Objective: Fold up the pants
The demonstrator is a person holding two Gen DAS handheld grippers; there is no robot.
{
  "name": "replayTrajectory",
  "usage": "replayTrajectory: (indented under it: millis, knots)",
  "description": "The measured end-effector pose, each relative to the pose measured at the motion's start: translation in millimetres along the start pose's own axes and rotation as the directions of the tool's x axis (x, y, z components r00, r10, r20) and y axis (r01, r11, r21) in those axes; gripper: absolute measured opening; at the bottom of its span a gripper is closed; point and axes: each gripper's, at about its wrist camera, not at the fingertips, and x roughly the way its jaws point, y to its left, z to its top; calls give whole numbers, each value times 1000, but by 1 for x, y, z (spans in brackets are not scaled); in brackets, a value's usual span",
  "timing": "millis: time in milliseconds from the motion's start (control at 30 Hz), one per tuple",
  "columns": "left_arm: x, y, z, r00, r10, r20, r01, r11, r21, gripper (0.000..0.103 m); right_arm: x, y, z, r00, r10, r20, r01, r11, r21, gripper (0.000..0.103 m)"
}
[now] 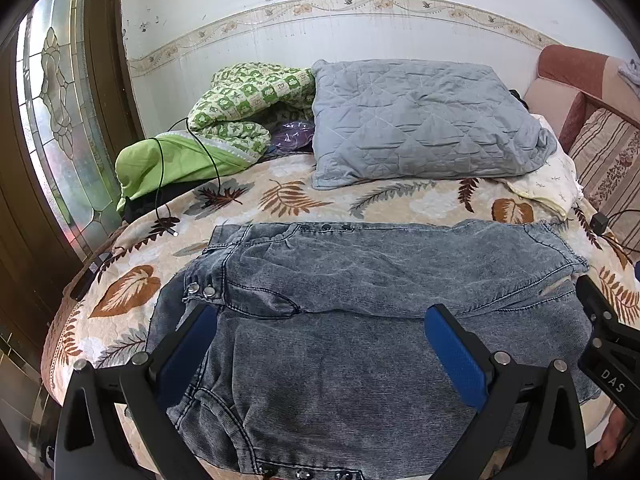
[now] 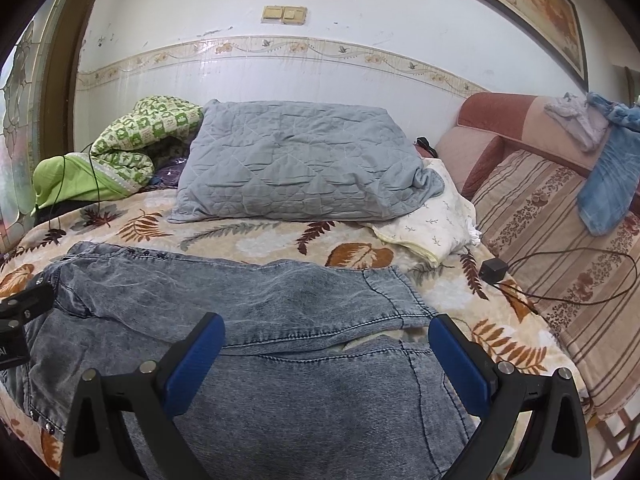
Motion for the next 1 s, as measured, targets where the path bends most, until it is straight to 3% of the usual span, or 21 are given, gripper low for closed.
replayTrajectory:
  millis: [1000]
  knots:
    - [-1,-4,-3,1000,-25,3,25,1000,16,103,3,2,-2,1000,-7,-19,7,1000,-8,103]
